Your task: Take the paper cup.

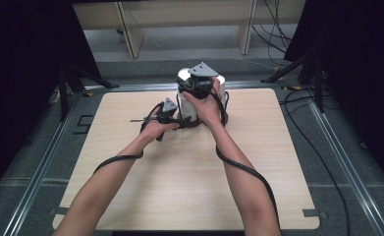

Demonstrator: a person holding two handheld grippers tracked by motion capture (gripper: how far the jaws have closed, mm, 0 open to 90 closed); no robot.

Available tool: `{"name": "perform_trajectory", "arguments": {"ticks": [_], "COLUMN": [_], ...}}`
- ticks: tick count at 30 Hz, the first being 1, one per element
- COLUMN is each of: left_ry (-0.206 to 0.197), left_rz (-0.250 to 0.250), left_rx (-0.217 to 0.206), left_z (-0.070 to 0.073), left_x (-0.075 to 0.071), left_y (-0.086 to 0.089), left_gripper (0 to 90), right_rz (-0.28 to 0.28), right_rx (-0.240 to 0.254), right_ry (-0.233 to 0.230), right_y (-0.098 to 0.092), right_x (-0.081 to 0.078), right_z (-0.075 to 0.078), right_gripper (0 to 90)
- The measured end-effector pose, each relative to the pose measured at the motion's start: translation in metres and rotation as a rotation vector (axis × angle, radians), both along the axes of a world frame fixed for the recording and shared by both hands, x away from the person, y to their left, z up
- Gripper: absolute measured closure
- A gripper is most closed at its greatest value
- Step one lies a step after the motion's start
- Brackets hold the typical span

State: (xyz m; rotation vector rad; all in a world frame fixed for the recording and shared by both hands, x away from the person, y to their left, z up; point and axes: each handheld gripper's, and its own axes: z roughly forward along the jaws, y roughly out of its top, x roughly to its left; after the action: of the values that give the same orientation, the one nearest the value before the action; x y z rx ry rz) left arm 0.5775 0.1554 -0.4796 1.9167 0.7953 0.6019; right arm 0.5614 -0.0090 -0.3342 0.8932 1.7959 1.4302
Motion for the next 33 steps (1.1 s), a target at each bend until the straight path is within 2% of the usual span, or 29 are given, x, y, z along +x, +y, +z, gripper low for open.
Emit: {"name": "perform_trajectory", "arguments": {"ticks": [3, 4, 5, 6, 7, 9, 12, 14, 15, 16, 17, 18, 20, 21, 23, 25, 26, 28, 30, 32, 33], "left_ry": [0.000, -0.003, -0.003, -0.003, 0.003, 0.006, -0.001, -0.003, -0.001, -0.004, -0.010, -0.012, -0.020, -0.021, -0.023, -0.023, -0.025, -0.038, -0.056, -0.062, -0.084], "left_rz": [0.002, 0.000, 0.001, 0.002, 0.007, 0.003, 0.003, -0.002, -0.001, -0.007, -0.011, -0.011, -0.018, -0.018, -0.016, -0.021, -0.020, -0.018, -0.023, -0.035, -0.050], "left_rx": [-0.011, -0.005, -0.008, -0.009, -0.031, -0.039, -0.040, -0.024, -0.040, -0.023, -0.025, -0.024, -0.050, -0.048, -0.049, -0.066, -0.067, -0.071, -0.066, -0.060, -0.054], "left_z": [0.002, 0.003, 0.004, 0.006, 0.008, 0.012, 0.017, 0.020, 0.021, 0.022, 0.023, 0.026, 0.028, 0.030, 0.033, 0.035, 0.036, 0.039, 0.041, 0.044, 0.045], "left_x": [-0.005, -0.007, -0.009, -0.012, -0.015, -0.020, -0.027, -0.031, -0.034, -0.037, -0.039, -0.043, -0.048, -0.050, -0.056, -0.061, -0.064, -0.070, -0.077, -0.084, -0.088], "left_y": [0.003, 0.005, 0.006, 0.008, 0.010, 0.014, 0.018, 0.022, 0.023, 0.025, 0.026, 0.028, 0.031, 0.032, 0.036, 0.039, 0.041, 0.044, 0.048, 0.051, 0.054], "left_gripper": [17.8, 17.1, 16.4, 15.7, 14.9, 14.1, 13.6, 11.7, 11.6, 11.5, 11.3, 10.7, 8.6, 6.7, 2.7, 0.2, 0.0, 0.0, 0.0, 0.0, 0.0], "right_rz": [0.005, 0.004, 0.005, 0.008, 0.011, 0.017, 0.025, 0.029, 0.026, 0.035, 0.037, 0.036, 0.048, 0.045, 0.051, 0.051, 0.056, 0.061, 0.064, 0.071, 0.074], "right_rx": [-0.007, 0.004, 0.004, 0.020, 0.023, 0.010, 0.011, 0.013, 0.003, 0.019, 0.018, 0.010, 0.015, 0.012, 0.021, 0.010, 0.028, 0.019, 0.052, 0.037, 0.057], "right_ry": [-0.018, 0.001, -0.018, -0.007, -0.013, -0.020, -0.014, -0.024, -0.030, -0.015, -0.012, -0.028, -0.013, -0.032, -0.009, -0.028, 0.001, -0.009, 0.025, 0.011, 0.030], "right_y": [-0.002, -0.002, -0.002, -0.003, -0.003, -0.004, -0.006, -0.007, -0.008, -0.008, -0.008, -0.009, -0.010, -0.012, -0.013, -0.016, -0.016, -0.019, -0.019, -0.023, -0.024], "right_x": [-0.003, -0.005, -0.006, -0.008, -0.009, -0.014, -0.021, -0.025, -0.027, -0.030, -0.033, -0.034, -0.040, -0.041, -0.046, -0.048, -0.051, -0.054, -0.058, -0.062, -0.066], "right_z": [0.004, 0.005, 0.006, 0.008, 0.009, 0.010, 0.009, 0.008, 0.008, 0.008, 0.007, 0.007, 0.008, 0.008, 0.008, 0.008, 0.007, 0.005, 0.003, 0.001, 0.000], "right_gripper": [36.3, 36.3, 36.3, 36.3, 36.3, 36.3, 36.3, 36.2, 36.3, 36.2, 36.2, 36.2, 36.2, 36.2, 36.2, 36.2, 36.2, 36.2, 36.2, 36.2, 36.1]}}
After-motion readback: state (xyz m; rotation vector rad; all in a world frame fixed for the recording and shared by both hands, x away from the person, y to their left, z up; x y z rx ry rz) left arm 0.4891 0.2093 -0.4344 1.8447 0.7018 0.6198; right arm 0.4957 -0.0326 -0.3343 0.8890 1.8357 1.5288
